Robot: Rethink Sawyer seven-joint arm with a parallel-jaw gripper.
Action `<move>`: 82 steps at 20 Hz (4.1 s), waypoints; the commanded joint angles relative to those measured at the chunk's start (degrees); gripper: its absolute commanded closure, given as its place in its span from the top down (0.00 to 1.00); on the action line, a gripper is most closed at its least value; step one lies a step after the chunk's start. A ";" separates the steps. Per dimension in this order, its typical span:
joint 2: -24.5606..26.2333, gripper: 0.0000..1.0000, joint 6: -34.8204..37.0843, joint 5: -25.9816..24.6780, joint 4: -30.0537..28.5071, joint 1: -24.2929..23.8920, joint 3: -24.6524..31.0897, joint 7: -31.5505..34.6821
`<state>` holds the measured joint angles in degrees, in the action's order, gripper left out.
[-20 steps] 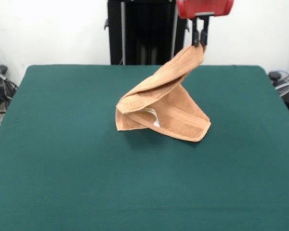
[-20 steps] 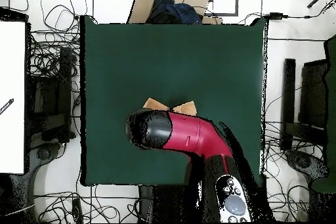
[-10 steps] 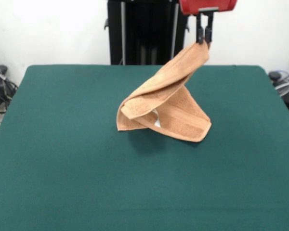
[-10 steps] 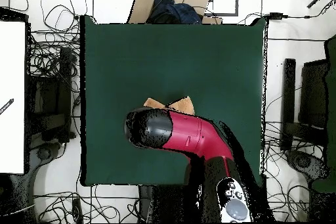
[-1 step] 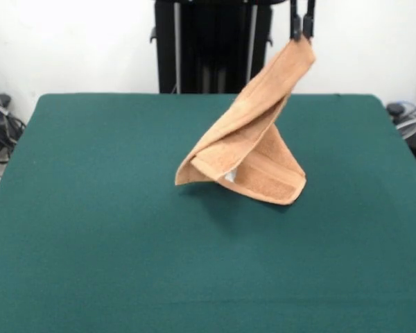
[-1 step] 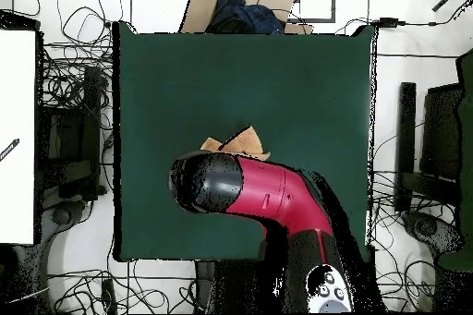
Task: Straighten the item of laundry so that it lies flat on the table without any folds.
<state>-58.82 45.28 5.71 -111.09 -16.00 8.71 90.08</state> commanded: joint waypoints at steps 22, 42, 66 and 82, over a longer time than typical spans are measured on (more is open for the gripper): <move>-3.59 0.00 7.77 7.18 0.95 1.82 3.70 4.40; -0.18 0.00 15.92 -0.03 12.04 -2.50 3.92 -1.69; 2.20 0.00 8.99 0.29 7.37 -8.94 7.74 -5.86; 1.88 1.00 5.37 -1.84 6.48 -11.42 12.02 -9.20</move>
<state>-58.04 55.62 6.55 -99.56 -26.31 14.87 90.08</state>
